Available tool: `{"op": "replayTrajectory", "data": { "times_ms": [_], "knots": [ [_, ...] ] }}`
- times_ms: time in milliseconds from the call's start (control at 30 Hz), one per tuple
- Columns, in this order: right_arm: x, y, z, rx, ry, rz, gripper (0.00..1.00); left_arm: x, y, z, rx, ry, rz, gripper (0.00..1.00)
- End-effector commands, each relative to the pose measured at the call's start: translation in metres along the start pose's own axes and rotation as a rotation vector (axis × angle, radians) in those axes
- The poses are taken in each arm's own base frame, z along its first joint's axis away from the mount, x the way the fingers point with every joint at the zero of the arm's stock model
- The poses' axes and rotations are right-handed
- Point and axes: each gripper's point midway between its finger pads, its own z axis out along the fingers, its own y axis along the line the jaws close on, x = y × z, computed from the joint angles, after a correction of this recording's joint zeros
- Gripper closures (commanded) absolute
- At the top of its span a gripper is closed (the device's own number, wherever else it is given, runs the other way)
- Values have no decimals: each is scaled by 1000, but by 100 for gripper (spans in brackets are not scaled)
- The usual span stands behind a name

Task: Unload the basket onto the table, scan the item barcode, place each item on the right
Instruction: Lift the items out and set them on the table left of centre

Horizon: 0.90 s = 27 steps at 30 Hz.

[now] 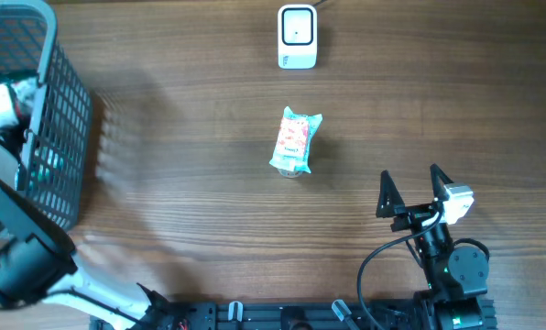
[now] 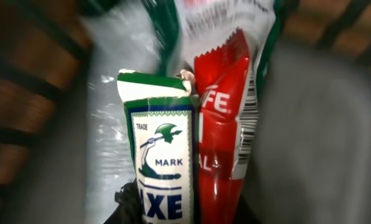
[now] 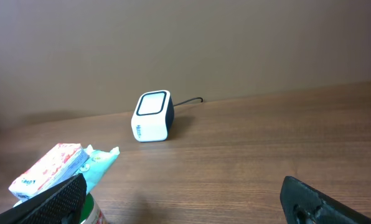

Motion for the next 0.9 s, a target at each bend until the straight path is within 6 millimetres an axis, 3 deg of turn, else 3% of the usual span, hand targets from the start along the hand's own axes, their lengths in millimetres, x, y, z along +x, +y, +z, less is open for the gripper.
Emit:
{"op": "replayTrajectory", "data": {
  "times_ms": [0,133,367,467,600,700,867],
  "knots": [
    [-2,0,0,1,-8,-2,0,-91,26,-92,-154,-289,-46,96],
    [-2,0,0,1,-8,-2,0,-127,27,-154,-194,-442,-36,96],
    [-2,0,0,1,-8,-2,0,-164,24,-249,-303,-646,-21,96],
    [-2,0,0,1,-8,-2,0,-179,4,-289,-287,-743,4,96],
    [-2,0,0,1,-8,-2,0,-189,-36,-325,-220,-828,45,96],
    [-2,0,0,1,-8,-2,0,-192,-65,-344,-187,-865,57,96],
    [-2,0,0,1,-8,-2,0,-186,-116,-352,-122,-848,81,96]
  ]
}}
